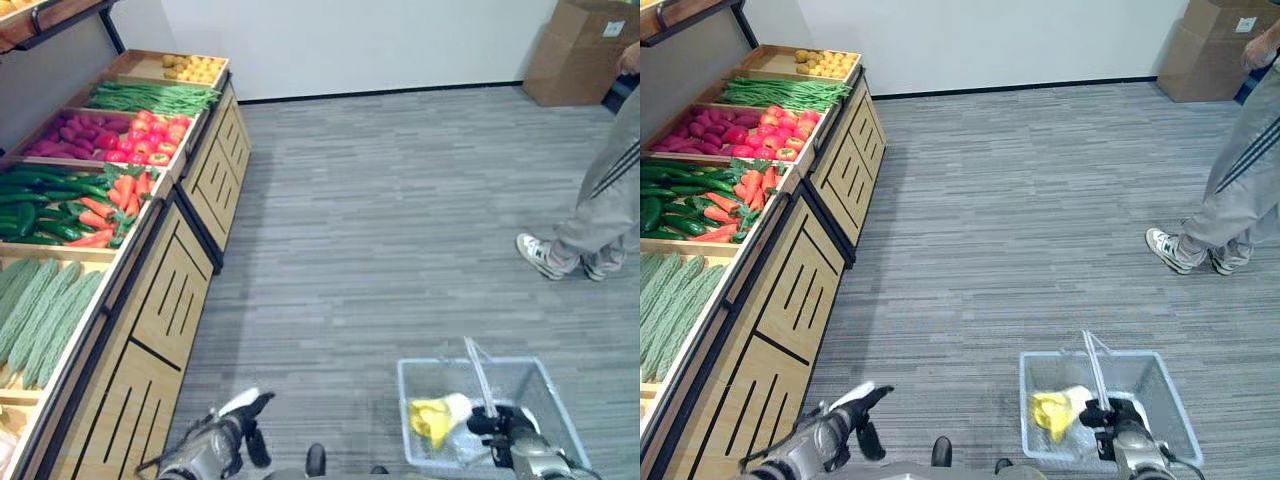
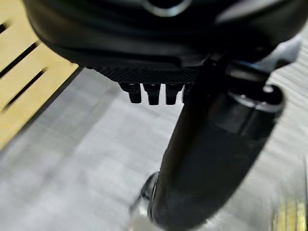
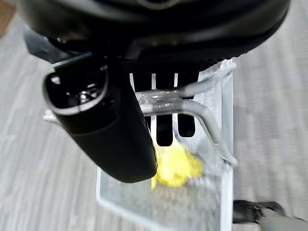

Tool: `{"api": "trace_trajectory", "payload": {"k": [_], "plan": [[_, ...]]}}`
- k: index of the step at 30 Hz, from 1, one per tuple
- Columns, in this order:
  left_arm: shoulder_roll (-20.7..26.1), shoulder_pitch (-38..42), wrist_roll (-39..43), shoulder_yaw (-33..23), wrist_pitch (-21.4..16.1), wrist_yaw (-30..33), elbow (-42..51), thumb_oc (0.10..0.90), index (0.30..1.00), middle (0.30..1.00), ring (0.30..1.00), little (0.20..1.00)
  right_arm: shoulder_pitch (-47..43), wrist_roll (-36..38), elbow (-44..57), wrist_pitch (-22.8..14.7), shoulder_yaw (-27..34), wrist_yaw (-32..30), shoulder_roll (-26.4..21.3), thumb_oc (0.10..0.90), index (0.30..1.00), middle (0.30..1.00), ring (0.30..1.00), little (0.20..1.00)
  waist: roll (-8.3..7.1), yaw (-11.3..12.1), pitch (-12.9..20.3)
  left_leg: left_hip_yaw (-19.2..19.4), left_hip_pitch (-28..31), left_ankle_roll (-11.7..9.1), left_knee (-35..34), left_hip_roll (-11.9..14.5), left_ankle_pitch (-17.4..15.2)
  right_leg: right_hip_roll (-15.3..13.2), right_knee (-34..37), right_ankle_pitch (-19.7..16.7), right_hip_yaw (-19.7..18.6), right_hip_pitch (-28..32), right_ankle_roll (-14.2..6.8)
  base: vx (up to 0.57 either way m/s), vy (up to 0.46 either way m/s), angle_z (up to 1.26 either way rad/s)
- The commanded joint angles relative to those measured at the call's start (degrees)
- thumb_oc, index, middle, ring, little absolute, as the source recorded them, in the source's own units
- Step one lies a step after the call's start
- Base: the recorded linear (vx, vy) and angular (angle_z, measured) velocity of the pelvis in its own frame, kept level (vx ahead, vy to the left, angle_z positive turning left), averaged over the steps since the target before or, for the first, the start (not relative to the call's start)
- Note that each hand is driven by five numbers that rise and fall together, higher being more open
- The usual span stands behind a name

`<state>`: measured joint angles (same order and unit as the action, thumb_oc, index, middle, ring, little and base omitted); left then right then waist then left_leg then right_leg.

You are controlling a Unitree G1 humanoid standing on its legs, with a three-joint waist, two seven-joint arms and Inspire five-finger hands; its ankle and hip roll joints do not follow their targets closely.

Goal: Get the vegetables into the basket

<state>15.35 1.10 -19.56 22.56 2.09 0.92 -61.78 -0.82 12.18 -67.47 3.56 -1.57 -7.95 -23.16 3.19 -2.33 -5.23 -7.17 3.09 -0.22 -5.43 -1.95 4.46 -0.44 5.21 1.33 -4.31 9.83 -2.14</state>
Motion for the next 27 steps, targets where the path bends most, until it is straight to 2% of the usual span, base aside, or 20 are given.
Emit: {"api": "trace_trajectory", "payload": {"k": [1,4,8,22,23,27], "plan": [[-1.37,3.65,6.96,0.59,0.63,0.73,-4.70,0.900,1.000,1.000,1.000,1.000,-0.43,4.12,-0.55,-4.29,1.39,1.07,-1.76,0.400,0.300,0.300,0.300,0.300,-0.98,1.82,3.24,2.54,2.39,-2.02,0.43,1.31,-4.57,-2.36,-1.58,2.82,2.83,-1.18,-4.59,0.00,0.000,0.00],[-2.71,3.26,9.42,-2.15,0.94,0.29,-9.27,0.900,1.000,1.000,1.000,1.000,0.65,4.91,-5.01,-3.73,1.33,2.13,0.22,0.400,0.300,0.300,0.300,0.300,-1.10,1.66,3.36,2.81,2.67,-2.09,0.43,1.34,-4.62,-2.32,-1.38,2.77,3.08,-0.95,-4.48,0.01,-0.002,0.00],[-3.03,1.55,12.41,-5.77,1.02,0.35,-11.03,0.900,1.000,1.000,1.000,1.000,2.84,5.20,-8.77,-2.94,1.66,2.87,3.04,0.400,0.300,0.300,0.300,0.300,-1.16,1.53,3.65,3.30,2.37,-2.13,0.43,1.39,-4.31,-2.20,-1.41,2.36,3.24,-1.45,-4.37,0.00,-0.002,0.01],[-3.60,0.29,14.50,-6.45,0.00,0.25,-10.46,0.900,1.000,1.000,1.000,1.000,5.83,5.43,-11.43,-2.61,1.35,3.33,6.16,0.400,0.300,0.300,0.300,0.300,-0.89,0.55,3.10,4.55,2.34,-2.17,0.43,1.38,-4.51,-2.09,-1.68,1.97,2.67,-2.19,-4.16,-0.01,-0.001,-0.04],[-2.61,1.45,19.76,-9.68,-1.42,1.51,-13.13,0.900,1.000,1.000,1.000,1.000,4.75,5.04,-12.09,-3.22,-3.19,5.08,9.82,0.400,0.300,0.300,0.300,0.300,-3.57,0.37,1.27,15.03,0.72,-1.07,0.76,2.10,-3.91,-2.13,-4.00,-0.10,5.56,-6.96,-4.47,-0.01,0.007,-0.03],[-2.75,1.05,19.26,-9.53,-1.30,1.26,-13.44,0.900,1.000,1.000,1.000,1.000,4.97,4.38,-13.14,-2.89,-3.10,5.24,9.59,0.400,0.300,0.300,0.300,0.300,-3.33,0.50,1.52,14.91,1.25,-1.06,0.52,2.00,-4.07,-2.32,-3.50,-0.17,5.58,-6.46,-4.51,0.03,0.015,-0.04]]}}
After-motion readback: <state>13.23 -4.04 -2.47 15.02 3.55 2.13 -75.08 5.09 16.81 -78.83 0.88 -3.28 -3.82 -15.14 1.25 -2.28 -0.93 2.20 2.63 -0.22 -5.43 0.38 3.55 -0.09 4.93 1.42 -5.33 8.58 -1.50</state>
